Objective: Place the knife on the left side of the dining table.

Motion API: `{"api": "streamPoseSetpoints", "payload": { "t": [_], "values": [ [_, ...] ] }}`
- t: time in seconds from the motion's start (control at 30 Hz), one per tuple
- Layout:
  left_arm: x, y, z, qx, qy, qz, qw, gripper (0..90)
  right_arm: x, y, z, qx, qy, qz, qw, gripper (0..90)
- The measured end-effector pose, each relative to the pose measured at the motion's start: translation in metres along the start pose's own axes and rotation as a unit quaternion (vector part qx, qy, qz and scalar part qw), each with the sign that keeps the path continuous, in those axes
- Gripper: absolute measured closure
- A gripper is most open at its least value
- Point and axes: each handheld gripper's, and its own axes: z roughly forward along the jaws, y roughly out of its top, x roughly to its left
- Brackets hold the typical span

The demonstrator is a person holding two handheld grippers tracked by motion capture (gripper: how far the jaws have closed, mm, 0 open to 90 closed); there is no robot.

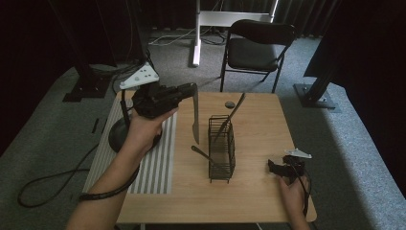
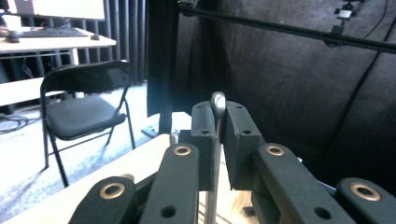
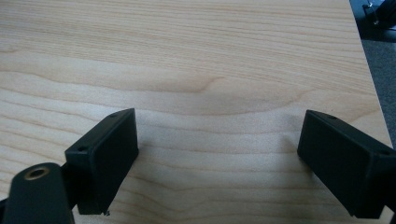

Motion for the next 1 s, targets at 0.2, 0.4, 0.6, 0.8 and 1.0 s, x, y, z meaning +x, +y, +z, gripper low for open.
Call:
{"api": "streamPoseSetpoints", "payload": {
  "t": [0.2,0.4,0.6,0.8,1.0],
  "values": [
    [0.014,-0.017,-0.011,0.007,0.026,-0.016,0.9995,83.7,0.0,0.0,0.0,0.0,0.0,0.001,1.0,11.5],
    [0.029,-0.038,-0.021,0.016,0.05,-0.031,0.9981,83.7,0.0,0.0,0.0,0.0,0.0,-0.001,1.0,11.5],
    [0.041,-0.059,-0.024,0.026,0.064,-0.047,0.9965,83.7,0.0,0.0,0.0,0.0,0.0,0.0,1.0,11.5],
    [0.051,-0.082,-0.026,0.04,0.078,-0.06,0.9943,83.7,0.0,0.0,0.0,0.0,0.0,0.001,1.0,11.5],
    [0.061,-0.098,-0.031,0.044,0.096,-0.072,0.9917,83.7,0.0,0.0,0.0,0.0,0.0,0.001,1.0,11.5]
  ]
}}
